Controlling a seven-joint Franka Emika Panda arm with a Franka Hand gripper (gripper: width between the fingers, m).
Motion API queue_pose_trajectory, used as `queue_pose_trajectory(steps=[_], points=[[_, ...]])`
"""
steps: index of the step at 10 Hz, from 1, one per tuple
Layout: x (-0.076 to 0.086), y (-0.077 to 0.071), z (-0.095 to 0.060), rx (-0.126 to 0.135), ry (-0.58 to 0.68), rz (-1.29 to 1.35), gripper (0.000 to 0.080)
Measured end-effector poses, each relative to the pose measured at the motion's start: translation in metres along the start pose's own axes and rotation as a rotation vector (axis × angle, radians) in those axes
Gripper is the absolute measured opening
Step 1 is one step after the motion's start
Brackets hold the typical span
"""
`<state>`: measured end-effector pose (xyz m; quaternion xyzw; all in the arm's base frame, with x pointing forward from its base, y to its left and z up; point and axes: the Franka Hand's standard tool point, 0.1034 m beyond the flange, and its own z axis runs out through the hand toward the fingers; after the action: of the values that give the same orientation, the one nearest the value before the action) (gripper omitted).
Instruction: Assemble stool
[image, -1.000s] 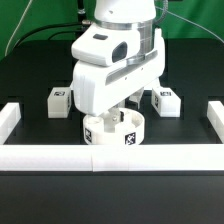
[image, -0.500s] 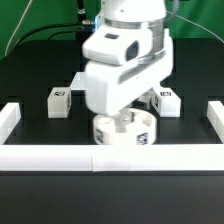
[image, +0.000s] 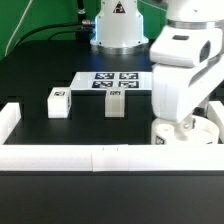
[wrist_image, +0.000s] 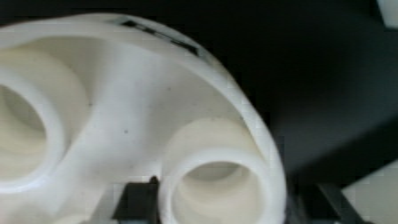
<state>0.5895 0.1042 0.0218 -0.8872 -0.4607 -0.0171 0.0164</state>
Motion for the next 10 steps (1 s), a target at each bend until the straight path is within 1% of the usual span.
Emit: queue_pose_trajectory(steps=[1,2,5,6,7,8,9,10], points=[[0.0049,-0.0031,0.0005,-0.001,0.000,-0.003,0.0320],[0.0063,-0.0023,0.0005,-0.003,0.001,-0.003,0.0320],[0.0060,-0.0023,0.0007,-0.003,0.002,-0.003,0.0320],[0.0046,-0.0009,0.0008,-0.004,0.001,-0.001,0.0505],[0.0028,0.0008,0.0008,-0.006,0.000,0.002,0.0603],[0.0021,0.0015,0.0008,-0.006,-0.001,0.004,0.0603],[0.0018,0.0018,0.0008,-0.006,-0.001,0.004,0.0641],[0.0016,0.0020,0.0008,-0.006,-0.001,0.005,0.0647]])
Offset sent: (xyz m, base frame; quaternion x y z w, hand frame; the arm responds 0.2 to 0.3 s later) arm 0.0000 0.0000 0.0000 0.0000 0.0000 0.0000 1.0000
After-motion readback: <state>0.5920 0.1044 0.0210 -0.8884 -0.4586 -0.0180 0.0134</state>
